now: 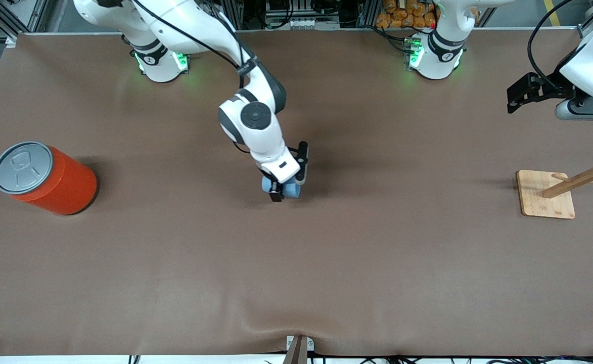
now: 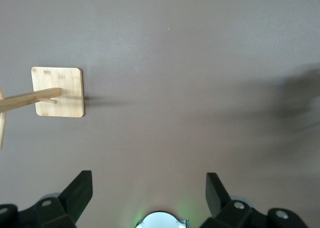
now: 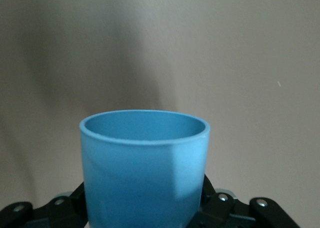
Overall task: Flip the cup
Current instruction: 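Lower the blue cup onto its side and open the right gripper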
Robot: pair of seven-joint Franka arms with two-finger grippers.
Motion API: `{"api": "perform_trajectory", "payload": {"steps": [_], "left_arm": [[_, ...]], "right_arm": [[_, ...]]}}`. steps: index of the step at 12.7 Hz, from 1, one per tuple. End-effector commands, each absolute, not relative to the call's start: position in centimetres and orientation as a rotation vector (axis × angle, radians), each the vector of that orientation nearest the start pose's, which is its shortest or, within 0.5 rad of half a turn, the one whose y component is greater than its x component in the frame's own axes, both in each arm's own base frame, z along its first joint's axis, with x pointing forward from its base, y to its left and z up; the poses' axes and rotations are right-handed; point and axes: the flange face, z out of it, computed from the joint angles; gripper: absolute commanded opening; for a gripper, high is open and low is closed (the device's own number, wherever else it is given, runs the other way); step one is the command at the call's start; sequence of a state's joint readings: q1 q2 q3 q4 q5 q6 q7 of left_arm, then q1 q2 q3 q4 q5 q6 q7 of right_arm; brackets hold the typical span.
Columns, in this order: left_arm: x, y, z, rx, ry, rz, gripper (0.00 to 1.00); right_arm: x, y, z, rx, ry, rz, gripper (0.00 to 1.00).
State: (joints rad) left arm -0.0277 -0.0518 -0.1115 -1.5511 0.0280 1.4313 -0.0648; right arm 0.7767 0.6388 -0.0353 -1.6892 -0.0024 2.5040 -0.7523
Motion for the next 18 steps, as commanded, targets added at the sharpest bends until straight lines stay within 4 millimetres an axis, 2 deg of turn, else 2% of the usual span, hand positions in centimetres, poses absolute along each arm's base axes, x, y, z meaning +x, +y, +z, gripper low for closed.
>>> {"api": "perform_trajectory", "payload": {"steps": [1,2,4,7,9,11,14,15,16,18], "left_arm": [[51.8,-7.2,65.1,-3.099,0.131,0.095,1.0],[51.8,-7.2,65.1,-3.099,0.131,0.095,1.0],[51.7,-7.3,65.1,-3.099,0.133,0.095,1.0],[51.7,-7.4,65.1,-3.099,0.135,0.093,1.0],[51.7,-7.7,65.1,-3.098,0.145,0.093,1.0],[51.6,-7.8,65.2,-3.099,0.145,0.09,1.0],[51.6,-8.9,65.2,-3.101,0.151,0.078,1.0],[51.7,-9.1,64.9,-3.106,0.15,0.07,1.0],[51.9,-9.3,64.3,-3.111,0.151,0.068,1.0],[52.1,-10.9,62.7,-3.144,0.162,0.069,1.0]], "right_arm": [[52.6,49.5,21.6,-2.239,-2.261,-0.305,0.55],[52.5,50.1,21.1,-2.228,-2.294,-0.309,0.61],[52.0,50.9,21.0,-2.246,-2.275,-0.311,1.0],[52.0,51.0,21.3,-2.309,-2.206,-0.312,1.0],[52.1,51.2,22.6,-2.335,-2.16,-0.336,1.0],[52.1,51.3,25.0,-2.451,-2.009,-0.33,1.0],[52.4,50.1,31.3,-2.566,-1.855,-0.288,1.0],[52.2,49.7,32.9,-2.661,-1.715,-0.248,1.0],[52.0,49.3,34.0,-2.763,-1.547,-0.224,1.0],[53.9,47.0,35.0,-2.881,-1.342,-0.242,1.0]]}}
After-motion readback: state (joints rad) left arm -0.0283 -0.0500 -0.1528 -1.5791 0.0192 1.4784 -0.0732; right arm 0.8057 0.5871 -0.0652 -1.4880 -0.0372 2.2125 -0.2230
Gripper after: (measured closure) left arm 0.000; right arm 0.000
